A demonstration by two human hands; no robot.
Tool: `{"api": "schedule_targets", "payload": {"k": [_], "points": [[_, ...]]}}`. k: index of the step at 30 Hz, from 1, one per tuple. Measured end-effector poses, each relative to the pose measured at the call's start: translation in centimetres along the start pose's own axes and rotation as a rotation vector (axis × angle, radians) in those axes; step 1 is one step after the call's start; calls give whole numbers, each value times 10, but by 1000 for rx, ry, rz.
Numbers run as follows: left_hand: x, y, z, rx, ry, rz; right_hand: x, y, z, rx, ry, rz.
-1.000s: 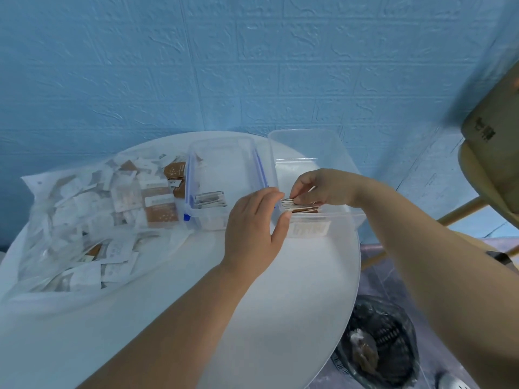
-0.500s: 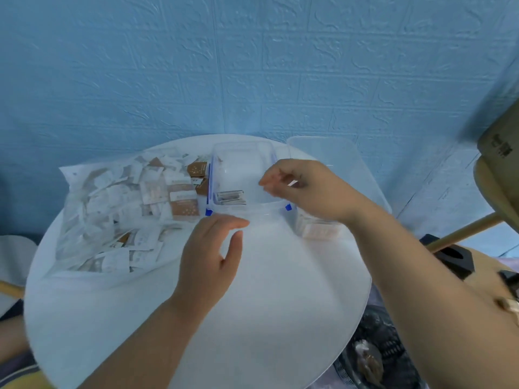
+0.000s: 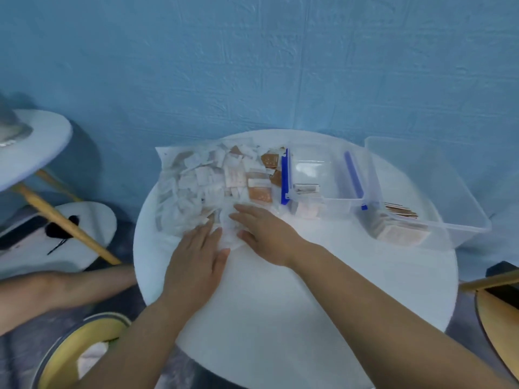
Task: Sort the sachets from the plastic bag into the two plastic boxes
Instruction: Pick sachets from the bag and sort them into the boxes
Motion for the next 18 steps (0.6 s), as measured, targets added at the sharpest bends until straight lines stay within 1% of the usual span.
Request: {"api": "schedule_targets", "payload": {"k": [3,5,7,9,10,12,14,16,18], "points": [[3,2,-1,-110,-6,-189,-10,-2,8,3,-55,-61],[9,-1,0,-115,76,-288,-14,-2,11,10,-107,-102],[14,-8,-1,-32,185,-301,-13,0,10,18,-131,-109],[14,-15,1,81,215,-266,-7,1,8,16,-132,-83],[13,-15,2,109,196,-239,-3,3,5,7,-119,-72],[11,-14,4,112,134,-176,4,4,1,-22,-93,-43],[10,-15,7,119,79,-155,9,7,-1,-70,-47,36],[9,-18,12,159,58,-244,10,8,0,-119,19,101],[9,-19,15,193,64,-406,8,8,2,-165,42,113]]}}
Point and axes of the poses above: each hand's wrist, its own z-axis towards the middle knuckle, its own x-axis out of the back of the hand, y = z × x, the point moved 3 cm from there along z, towards the middle knuckle, and after that the axes turned 1 degree about x, right-handed, at the moved point
